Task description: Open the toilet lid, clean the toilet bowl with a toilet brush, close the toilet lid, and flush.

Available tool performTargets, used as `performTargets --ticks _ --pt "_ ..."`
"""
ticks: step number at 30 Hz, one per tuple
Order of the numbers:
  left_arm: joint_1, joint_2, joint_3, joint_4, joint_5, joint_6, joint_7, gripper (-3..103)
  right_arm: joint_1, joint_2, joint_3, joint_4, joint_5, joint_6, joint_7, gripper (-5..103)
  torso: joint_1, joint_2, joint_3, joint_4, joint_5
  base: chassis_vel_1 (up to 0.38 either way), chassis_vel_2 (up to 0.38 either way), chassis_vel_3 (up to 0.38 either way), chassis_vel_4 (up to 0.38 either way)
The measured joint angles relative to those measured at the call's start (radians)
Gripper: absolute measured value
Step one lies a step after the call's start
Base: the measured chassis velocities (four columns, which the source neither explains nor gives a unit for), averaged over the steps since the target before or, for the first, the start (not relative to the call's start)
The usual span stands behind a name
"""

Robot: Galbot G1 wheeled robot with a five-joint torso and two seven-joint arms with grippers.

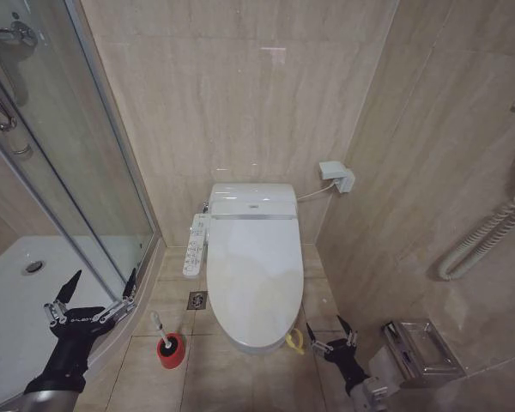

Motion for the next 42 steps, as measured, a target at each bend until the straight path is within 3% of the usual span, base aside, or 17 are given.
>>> performTargets --ticks 20,42 --pt "0.000 0.000 0.000 0.000 0.000 0.000 0.000 100 0.077 0.002 -0.025 -0.173 -0.037 0.015 -0.010 100 0.000 0.000 0.000 0.0001 -0.0001 0.000 0.000 0.000 0.000" --pt "0.000 0.000 0.000 0.000 0.000 0.000 0.000 100 0.136 0.007 -0.070 -0.247 -0.055 0.010 -0.011 100 0.000 0.000 0.000 0.0000 -0.0002 0.000 0.000 0.000 0.000"
